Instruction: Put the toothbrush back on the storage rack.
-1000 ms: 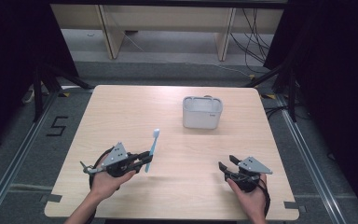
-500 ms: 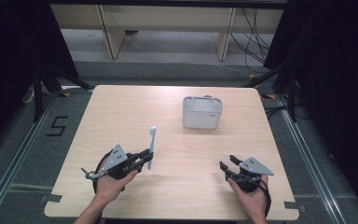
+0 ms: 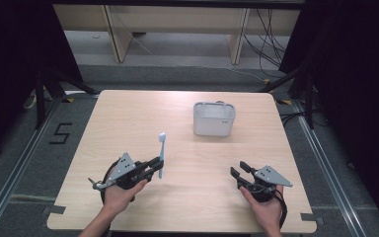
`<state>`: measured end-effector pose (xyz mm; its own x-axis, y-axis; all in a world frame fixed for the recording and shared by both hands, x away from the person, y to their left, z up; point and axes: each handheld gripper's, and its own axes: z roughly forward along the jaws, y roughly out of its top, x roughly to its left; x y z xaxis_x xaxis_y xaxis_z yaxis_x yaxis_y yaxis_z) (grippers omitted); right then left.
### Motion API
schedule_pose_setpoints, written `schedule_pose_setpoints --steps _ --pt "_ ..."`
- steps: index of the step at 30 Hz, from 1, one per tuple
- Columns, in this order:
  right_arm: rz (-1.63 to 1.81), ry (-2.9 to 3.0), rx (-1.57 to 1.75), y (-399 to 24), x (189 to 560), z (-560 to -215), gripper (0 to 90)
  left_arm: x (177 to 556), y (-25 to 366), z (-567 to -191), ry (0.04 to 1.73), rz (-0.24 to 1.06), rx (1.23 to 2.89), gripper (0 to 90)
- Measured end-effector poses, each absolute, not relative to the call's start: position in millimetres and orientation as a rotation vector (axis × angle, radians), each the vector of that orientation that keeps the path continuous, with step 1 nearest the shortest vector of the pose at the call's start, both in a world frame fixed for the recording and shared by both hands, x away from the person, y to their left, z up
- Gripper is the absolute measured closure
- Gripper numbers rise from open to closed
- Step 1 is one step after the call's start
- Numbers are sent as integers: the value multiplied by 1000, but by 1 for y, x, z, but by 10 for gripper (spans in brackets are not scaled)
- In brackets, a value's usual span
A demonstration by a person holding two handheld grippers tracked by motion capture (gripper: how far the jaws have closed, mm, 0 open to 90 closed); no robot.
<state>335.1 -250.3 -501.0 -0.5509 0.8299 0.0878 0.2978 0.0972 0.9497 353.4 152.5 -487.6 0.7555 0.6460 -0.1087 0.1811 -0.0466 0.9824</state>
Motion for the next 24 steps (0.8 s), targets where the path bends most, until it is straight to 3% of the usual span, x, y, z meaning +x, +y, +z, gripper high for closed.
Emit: schedule_pose_setpoints --steps 11,24 --pt "1610 1907 1038 -213 338 -477 622 357 142 -483 648 431 1611 784" --pt "1722 1948 949 -168 347 -454 639 360 128 -479 614 437 1618 784"
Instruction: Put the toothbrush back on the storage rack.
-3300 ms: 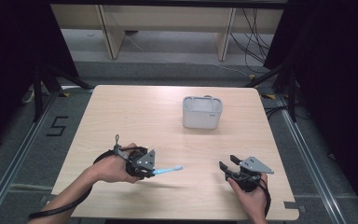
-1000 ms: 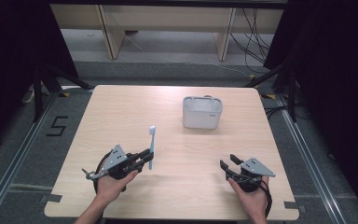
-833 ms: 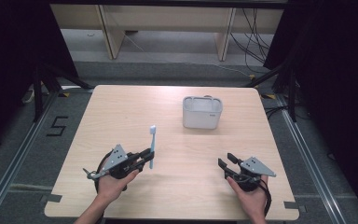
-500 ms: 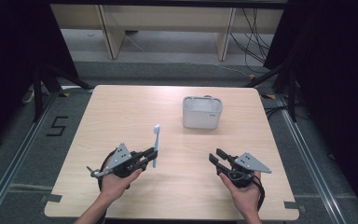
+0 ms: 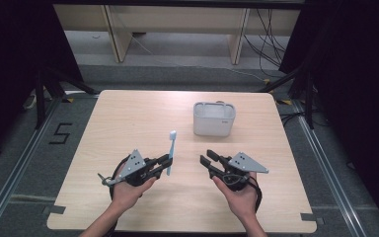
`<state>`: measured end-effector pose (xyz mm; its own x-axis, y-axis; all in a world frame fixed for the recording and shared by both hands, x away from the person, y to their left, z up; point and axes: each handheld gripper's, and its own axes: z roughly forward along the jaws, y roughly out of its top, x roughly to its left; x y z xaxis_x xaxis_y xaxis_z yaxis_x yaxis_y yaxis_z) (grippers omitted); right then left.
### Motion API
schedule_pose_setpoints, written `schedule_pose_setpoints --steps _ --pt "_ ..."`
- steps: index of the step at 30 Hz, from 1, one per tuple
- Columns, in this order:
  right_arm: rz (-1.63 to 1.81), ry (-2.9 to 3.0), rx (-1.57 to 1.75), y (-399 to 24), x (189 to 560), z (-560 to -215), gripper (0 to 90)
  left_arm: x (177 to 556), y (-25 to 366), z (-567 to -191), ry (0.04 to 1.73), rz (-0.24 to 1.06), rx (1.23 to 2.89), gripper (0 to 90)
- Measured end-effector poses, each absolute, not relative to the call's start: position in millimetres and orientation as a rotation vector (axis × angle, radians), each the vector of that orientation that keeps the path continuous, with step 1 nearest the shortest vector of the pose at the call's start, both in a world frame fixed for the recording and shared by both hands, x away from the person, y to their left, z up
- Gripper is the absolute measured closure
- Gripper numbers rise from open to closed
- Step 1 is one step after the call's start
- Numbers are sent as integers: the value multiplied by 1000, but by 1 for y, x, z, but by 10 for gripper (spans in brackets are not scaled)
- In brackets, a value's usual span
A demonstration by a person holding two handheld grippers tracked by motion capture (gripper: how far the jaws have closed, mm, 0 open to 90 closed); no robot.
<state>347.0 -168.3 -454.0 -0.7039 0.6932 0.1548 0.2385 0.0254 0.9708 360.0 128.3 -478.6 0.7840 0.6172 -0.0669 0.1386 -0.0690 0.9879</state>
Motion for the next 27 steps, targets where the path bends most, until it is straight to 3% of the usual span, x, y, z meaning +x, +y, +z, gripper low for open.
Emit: schedule_pose_setpoints --steps 6,27 --pt "1792 1949 908 -151 351 -446 679 362 120 -477 600 431 1615 784" --pt "1828 1934 903 -129 359 -430 666 363 100 -472 600 432 1630 784"
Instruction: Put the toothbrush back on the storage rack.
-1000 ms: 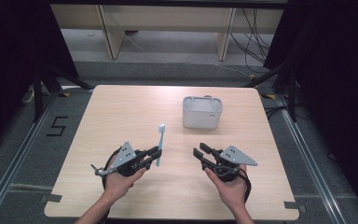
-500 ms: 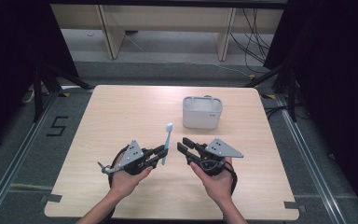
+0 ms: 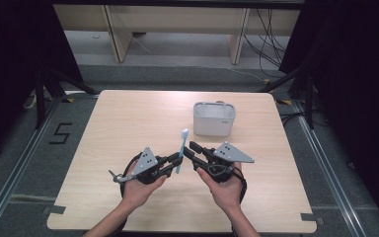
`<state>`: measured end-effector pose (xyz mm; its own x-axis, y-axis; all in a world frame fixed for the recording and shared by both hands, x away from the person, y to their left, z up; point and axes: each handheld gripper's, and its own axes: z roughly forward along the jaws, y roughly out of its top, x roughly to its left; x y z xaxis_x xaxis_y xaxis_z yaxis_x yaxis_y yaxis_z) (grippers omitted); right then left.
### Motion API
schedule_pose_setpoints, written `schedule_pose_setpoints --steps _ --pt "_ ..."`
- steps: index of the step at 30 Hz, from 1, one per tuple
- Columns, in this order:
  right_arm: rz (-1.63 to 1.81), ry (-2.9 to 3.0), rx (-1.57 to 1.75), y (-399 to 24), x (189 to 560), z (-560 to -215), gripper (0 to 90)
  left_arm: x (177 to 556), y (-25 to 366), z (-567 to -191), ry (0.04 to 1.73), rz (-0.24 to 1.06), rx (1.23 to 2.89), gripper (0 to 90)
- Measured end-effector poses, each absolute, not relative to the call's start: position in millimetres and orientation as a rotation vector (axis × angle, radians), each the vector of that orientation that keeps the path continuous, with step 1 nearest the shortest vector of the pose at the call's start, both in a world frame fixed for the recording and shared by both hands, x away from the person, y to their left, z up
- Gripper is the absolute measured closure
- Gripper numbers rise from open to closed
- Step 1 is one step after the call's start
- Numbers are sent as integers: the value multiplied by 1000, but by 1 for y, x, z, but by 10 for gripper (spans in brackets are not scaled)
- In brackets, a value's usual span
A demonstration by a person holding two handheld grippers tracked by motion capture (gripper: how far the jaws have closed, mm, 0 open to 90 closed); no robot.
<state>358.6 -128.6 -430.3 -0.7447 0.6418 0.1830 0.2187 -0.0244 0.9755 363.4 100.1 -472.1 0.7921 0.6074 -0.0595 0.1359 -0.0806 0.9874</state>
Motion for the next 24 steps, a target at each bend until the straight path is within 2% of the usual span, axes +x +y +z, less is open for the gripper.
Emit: schedule_pose_setpoints --steps 4,15,24 --pt "1830 1944 922 -126 358 -431 677 363 97 -472 593 435 1634 784" --pt "1816 1954 934 -122 361 -432 807 362 94 -470 596 434 1632 784" --pt "1789 1969 941 -122 361 -431 860 363 92 -470 599 429 1643 780"
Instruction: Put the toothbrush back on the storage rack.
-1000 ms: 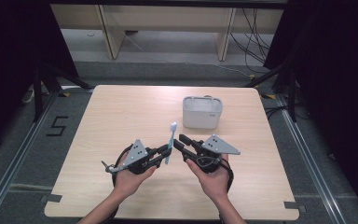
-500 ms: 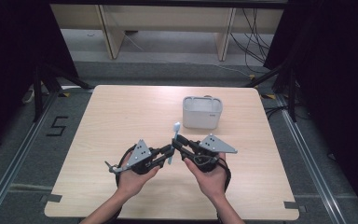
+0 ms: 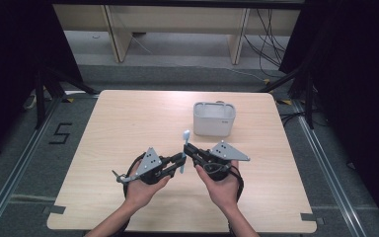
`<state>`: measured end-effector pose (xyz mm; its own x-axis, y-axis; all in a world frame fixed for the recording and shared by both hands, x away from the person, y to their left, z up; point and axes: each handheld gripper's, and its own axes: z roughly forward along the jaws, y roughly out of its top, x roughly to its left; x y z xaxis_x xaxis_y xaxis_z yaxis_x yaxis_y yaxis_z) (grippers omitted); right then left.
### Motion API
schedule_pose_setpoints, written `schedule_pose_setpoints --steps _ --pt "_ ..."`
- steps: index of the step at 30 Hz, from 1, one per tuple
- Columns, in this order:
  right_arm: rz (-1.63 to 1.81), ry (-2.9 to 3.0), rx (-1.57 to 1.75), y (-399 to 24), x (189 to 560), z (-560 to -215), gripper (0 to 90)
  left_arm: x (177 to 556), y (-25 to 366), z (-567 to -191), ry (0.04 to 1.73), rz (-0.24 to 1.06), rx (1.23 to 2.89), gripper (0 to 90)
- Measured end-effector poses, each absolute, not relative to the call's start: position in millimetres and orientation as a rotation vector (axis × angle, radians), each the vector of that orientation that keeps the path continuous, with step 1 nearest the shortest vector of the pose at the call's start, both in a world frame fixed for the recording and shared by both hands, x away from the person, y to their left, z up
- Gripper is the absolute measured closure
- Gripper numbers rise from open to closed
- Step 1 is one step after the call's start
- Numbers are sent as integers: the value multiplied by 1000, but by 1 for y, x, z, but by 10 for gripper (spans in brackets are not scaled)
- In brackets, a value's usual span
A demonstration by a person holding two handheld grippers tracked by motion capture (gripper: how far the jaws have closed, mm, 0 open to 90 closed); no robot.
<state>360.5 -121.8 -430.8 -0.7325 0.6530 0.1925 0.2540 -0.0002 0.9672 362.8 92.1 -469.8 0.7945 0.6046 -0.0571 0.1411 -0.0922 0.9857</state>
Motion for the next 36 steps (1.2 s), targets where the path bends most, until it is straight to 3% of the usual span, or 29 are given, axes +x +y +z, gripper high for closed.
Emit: schedule_pose_setpoints --steps 2,6,17,36 --pt "1763 1964 894 -121 361 -431 862 364 91 -471 587 430 1634 776" --pt "1744 1976 890 -122 360 -429 862 360 94 -470 558 476 1682 649" --pt "1712 1942 901 -133 364 -424 862 351 119 -469 573 561 1712 494" --pt "1681 1867 900 -150 366 -418 862 334 183 -493 719 650 1674 405"
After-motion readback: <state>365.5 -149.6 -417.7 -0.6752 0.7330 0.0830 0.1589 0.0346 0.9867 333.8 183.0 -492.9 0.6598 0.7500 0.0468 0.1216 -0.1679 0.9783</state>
